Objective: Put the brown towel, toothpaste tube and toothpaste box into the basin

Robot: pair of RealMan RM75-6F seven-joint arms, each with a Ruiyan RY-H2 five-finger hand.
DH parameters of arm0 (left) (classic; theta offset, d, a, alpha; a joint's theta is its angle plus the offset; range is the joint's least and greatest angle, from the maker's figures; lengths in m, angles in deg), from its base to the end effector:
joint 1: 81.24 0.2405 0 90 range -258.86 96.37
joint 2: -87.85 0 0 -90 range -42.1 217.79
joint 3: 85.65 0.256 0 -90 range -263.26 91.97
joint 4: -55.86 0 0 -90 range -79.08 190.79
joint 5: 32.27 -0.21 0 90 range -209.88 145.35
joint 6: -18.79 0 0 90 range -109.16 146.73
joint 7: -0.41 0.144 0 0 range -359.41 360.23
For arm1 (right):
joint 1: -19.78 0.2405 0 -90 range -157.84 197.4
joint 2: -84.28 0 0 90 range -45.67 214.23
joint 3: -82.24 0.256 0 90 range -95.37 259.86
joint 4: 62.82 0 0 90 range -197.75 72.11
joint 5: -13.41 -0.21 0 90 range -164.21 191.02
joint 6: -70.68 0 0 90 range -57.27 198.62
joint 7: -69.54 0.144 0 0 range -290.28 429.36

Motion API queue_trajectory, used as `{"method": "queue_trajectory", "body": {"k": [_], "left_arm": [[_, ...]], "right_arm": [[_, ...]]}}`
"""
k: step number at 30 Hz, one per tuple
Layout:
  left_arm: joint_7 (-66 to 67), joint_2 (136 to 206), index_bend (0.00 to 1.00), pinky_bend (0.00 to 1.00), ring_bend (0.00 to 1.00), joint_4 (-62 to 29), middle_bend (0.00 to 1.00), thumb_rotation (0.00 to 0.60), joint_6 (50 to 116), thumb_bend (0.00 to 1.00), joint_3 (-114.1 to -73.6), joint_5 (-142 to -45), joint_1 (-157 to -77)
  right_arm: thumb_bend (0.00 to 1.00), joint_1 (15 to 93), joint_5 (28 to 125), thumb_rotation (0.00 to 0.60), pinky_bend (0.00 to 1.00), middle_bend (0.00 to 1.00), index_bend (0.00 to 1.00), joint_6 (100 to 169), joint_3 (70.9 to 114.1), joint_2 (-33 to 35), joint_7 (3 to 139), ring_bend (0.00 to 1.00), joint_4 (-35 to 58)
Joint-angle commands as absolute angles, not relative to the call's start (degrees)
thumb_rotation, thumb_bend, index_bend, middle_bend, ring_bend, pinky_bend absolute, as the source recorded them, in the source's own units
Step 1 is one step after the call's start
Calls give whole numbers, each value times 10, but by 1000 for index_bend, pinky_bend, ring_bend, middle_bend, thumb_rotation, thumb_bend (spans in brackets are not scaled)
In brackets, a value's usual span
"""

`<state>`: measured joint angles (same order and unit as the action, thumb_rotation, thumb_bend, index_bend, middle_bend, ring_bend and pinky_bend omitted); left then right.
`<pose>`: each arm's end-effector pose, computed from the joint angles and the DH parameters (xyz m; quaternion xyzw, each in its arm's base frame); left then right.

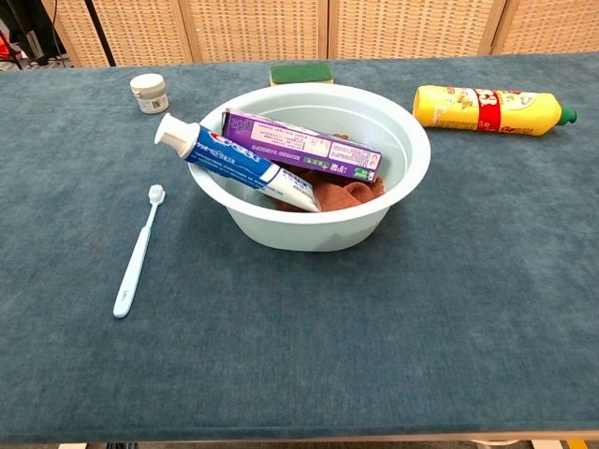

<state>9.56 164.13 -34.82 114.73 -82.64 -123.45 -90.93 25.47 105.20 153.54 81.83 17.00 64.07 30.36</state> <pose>-0.2651 0.1799 0.1034 -0.6089 -0.3265 -0.4614 0.5566 -0.2930 -0.1711 0.1222 0.6521 -0.3766 0.3757 0.5402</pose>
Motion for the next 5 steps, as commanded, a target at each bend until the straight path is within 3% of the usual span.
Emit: {"method": "queue_trajectory", "body": {"k": [1,5], "left_arm": [[94,1641,227,18,0,-347,0,600,1145,359,-829,-1235,-907],[92,1641,227,18,0,-347,0,600,1143,359,-834,-1237,-904]], "right_arm": [[105,254,1053,600,0,0,0,1535,817,169,639,0,304],[105,254,1054,600,0,0,0,1537,817,169,638,0,305]]}}
